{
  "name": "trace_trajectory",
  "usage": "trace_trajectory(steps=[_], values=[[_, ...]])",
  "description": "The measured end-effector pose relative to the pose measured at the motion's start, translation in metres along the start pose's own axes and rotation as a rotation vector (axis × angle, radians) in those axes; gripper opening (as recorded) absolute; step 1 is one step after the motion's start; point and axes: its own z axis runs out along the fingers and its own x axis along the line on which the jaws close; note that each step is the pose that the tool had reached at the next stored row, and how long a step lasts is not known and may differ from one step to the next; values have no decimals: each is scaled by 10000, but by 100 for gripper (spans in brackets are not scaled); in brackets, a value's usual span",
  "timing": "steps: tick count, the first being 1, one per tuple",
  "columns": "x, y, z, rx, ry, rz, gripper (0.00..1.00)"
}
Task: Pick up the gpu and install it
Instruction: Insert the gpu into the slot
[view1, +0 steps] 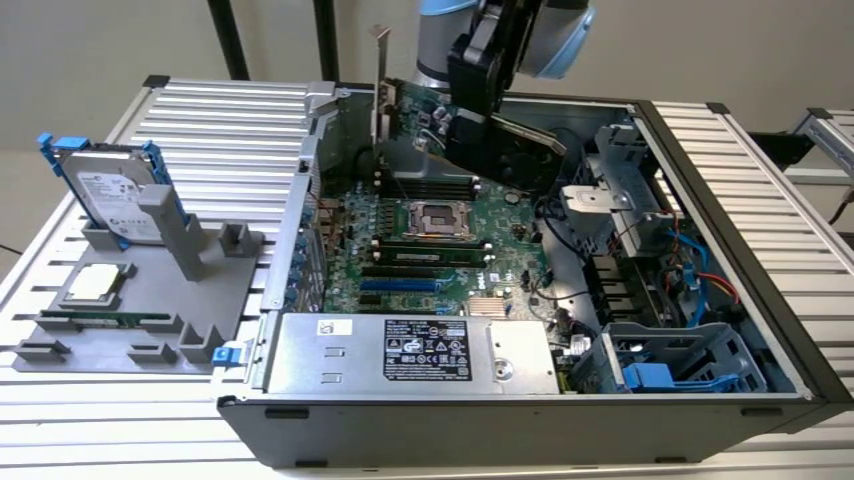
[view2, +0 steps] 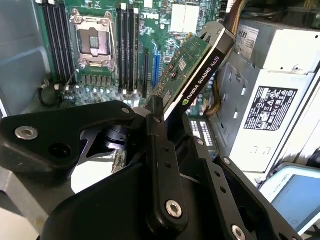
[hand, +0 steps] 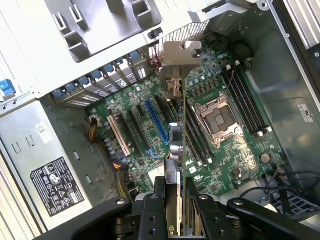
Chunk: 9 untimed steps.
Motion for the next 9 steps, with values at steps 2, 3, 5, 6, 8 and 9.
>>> trace_trajectory(steps=[2, 3, 5, 6, 8, 9], values=[[0, 0, 0, -1, 3, -62, 0], [0, 0, -1, -2, 5, -95, 0], [0, 0, -1, -3, 9, -160, 0], [0, 0, -2, -4, 11, -192, 0], [0, 0, -2, -5, 15, -256, 0], [0, 0, -2, -6, 17, -290, 0]])
